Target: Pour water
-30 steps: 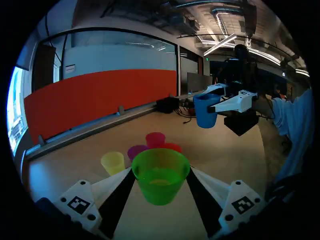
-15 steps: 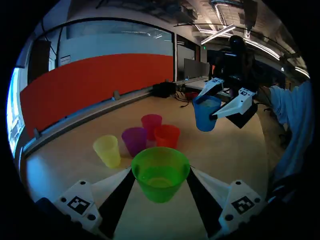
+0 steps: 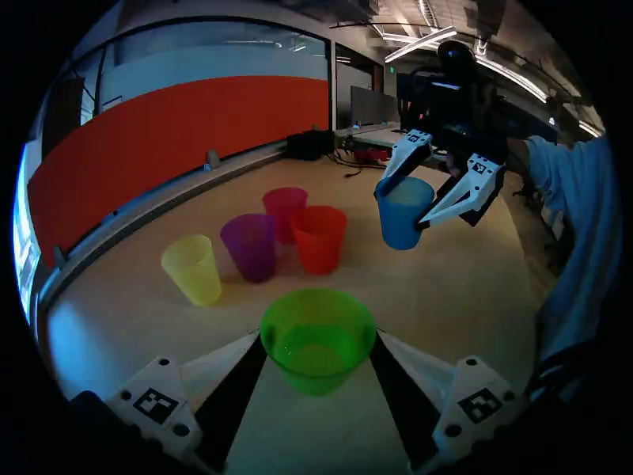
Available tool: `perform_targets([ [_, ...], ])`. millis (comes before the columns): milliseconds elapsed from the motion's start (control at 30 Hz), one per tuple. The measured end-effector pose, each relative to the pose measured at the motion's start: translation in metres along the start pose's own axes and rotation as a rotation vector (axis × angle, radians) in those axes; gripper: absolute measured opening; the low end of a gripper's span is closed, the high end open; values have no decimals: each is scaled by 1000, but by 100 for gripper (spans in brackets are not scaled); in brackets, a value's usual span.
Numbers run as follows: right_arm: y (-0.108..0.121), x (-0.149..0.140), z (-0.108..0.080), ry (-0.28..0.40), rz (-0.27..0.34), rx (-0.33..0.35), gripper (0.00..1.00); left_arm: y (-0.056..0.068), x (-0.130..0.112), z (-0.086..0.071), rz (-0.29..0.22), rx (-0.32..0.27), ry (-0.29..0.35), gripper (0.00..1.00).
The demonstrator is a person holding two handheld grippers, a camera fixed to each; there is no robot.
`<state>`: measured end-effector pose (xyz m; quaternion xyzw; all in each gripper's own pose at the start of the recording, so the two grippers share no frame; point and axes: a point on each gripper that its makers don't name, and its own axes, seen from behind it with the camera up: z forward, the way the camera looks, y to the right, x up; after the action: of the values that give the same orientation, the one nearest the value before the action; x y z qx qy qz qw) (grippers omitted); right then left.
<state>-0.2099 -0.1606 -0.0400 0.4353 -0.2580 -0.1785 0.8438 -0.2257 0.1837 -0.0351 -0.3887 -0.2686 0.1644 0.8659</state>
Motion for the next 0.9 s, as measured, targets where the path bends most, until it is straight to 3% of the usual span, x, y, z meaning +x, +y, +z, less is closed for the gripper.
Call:
perform_targets([
  [400, -10, -21, 17, -63, -30, 33, 92, 2, -13, 12, 27, -22, -48, 87],
  [900, -14, -33, 28, -85, -21, 48, 92, -1, -18, 14, 3, -35, -44, 87],
])
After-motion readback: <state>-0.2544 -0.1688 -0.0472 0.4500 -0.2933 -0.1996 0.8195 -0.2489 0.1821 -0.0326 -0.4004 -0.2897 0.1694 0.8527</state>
